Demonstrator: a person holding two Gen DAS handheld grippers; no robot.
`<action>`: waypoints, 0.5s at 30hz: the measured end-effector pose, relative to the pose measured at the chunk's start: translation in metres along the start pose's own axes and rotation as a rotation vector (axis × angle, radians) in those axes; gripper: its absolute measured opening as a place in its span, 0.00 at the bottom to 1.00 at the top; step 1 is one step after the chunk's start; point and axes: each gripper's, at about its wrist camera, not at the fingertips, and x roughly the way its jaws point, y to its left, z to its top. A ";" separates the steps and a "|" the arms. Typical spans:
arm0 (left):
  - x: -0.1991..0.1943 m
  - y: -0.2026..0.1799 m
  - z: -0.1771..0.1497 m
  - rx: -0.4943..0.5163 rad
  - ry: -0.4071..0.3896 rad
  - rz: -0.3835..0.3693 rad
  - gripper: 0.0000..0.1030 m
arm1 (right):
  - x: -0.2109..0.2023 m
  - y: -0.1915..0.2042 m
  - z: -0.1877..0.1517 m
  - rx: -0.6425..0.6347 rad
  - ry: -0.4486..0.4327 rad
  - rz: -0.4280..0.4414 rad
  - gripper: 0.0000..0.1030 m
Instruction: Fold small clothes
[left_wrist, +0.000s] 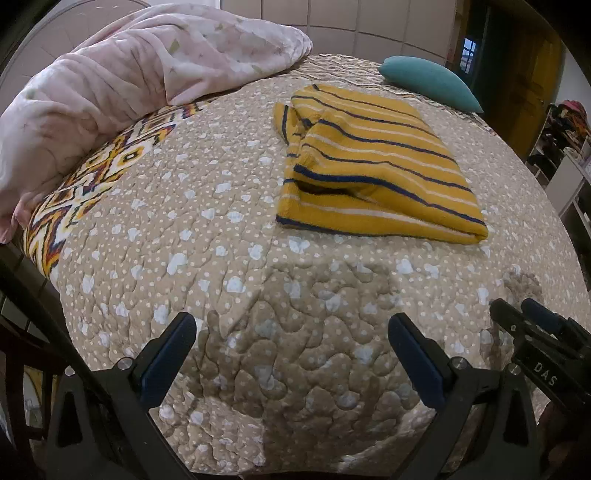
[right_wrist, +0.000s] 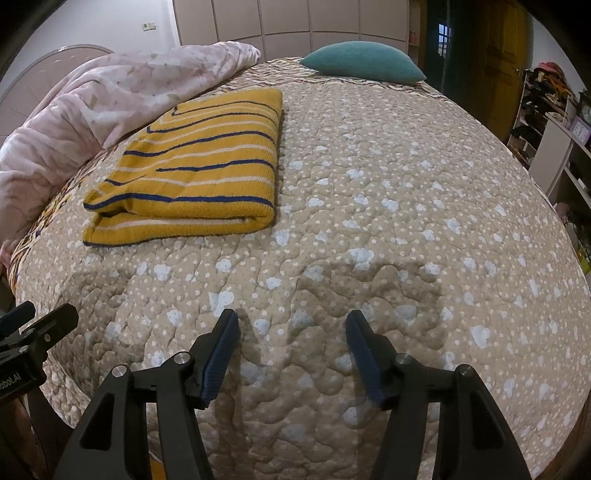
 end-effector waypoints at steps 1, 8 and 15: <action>0.000 0.000 0.000 0.000 0.000 -0.001 1.00 | 0.000 0.000 0.000 0.000 0.000 0.000 0.64; -0.001 -0.001 -0.001 0.007 -0.002 -0.002 1.00 | 0.001 0.000 0.000 -0.001 0.002 0.000 0.65; -0.001 -0.003 -0.001 0.009 0.001 -0.005 1.00 | 0.001 0.000 -0.001 -0.001 0.001 -0.001 0.66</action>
